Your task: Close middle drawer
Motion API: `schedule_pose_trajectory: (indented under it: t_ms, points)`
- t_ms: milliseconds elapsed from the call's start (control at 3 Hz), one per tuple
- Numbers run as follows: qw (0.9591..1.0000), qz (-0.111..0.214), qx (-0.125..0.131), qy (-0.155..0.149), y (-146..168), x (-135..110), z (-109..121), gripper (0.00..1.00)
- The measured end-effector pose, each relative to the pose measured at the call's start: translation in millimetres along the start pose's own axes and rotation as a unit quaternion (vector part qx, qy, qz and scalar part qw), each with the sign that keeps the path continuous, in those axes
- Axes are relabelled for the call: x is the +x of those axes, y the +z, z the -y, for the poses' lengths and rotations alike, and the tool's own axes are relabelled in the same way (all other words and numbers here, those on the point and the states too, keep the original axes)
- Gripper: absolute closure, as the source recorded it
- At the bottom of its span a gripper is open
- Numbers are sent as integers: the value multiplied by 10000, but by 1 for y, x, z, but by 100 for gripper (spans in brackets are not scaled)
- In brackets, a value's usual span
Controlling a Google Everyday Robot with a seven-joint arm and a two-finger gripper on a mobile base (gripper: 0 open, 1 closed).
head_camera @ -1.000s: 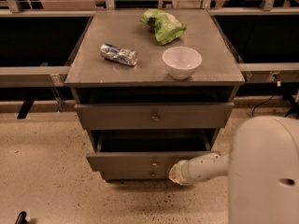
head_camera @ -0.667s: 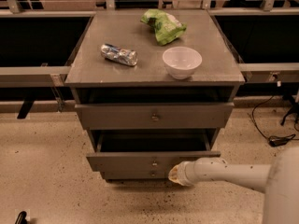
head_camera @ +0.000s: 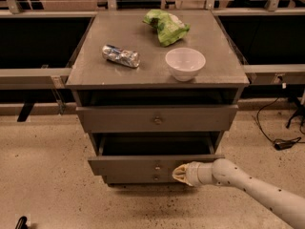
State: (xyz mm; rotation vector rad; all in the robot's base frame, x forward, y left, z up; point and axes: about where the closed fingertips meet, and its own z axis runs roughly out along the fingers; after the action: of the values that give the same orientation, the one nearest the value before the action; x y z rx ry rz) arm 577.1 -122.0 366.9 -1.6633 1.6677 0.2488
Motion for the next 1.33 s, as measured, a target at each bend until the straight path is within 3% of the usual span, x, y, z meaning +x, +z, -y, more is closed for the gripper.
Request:
schedule_pose_trajectory:
  t_ms: [667, 1333]
  points:
    - [9998, 60, -131, -111, 10, -2, -5, 100]
    - [9987, 428, -114, -269, 26, -8, -7, 100]
